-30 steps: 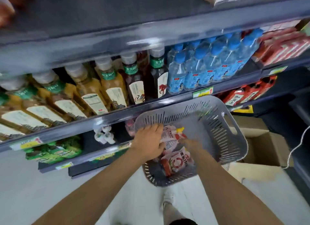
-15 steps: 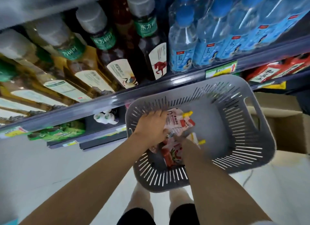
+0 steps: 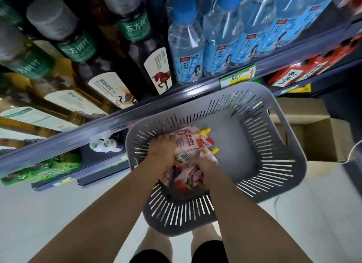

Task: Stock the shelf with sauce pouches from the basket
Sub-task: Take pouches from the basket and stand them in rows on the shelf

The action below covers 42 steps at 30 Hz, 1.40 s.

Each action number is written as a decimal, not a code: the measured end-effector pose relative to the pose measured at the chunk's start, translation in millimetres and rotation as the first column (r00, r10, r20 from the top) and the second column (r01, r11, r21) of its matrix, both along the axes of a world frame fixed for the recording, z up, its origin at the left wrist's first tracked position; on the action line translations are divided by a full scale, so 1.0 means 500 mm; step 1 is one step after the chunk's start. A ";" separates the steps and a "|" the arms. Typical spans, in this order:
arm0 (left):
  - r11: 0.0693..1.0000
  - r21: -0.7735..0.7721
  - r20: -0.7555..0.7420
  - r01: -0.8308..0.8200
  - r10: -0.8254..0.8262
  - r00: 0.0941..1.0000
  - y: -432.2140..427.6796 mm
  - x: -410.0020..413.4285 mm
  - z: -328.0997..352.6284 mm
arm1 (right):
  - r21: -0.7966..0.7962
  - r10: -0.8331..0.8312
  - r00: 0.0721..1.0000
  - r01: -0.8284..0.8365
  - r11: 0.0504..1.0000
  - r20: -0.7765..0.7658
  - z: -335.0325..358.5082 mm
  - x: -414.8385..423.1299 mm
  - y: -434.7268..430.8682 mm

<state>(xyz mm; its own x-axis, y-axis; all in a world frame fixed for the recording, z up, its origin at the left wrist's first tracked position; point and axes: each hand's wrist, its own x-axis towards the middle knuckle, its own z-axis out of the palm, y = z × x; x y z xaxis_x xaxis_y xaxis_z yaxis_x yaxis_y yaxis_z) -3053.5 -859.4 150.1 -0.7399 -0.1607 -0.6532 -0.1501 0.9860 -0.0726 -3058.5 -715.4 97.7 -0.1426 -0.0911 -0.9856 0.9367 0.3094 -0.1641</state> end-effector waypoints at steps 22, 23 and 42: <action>0.669 0.424 0.174 -0.610 0.601 0.780 0.007 -0.066 0.053 | 0.501 0.455 0.803 -0.233 0.833 -0.384 0.096 -0.157 0.064; 0.583 0.441 0.215 -0.683 0.670 0.711 0.009 -0.063 0.059 | 0.538 0.469 0.804 -0.229 0.811 -0.365 0.093 -0.158 0.063; 0.434 0.522 0.128 -0.734 0.811 0.570 0.114 0.020 0.011 | 0.613 0.451 0.860 -0.227 0.756 -0.237 0.045 -0.126 0.114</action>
<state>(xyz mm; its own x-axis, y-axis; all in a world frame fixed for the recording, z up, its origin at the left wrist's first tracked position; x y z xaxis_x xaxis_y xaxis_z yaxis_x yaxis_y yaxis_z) -3043.4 -802.5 155.4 -0.5448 -0.4142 -0.7291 -0.8361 0.3345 0.4348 -3121.6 -658.6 120.4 -0.5516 0.3336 -0.7645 0.6605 0.7344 -0.1562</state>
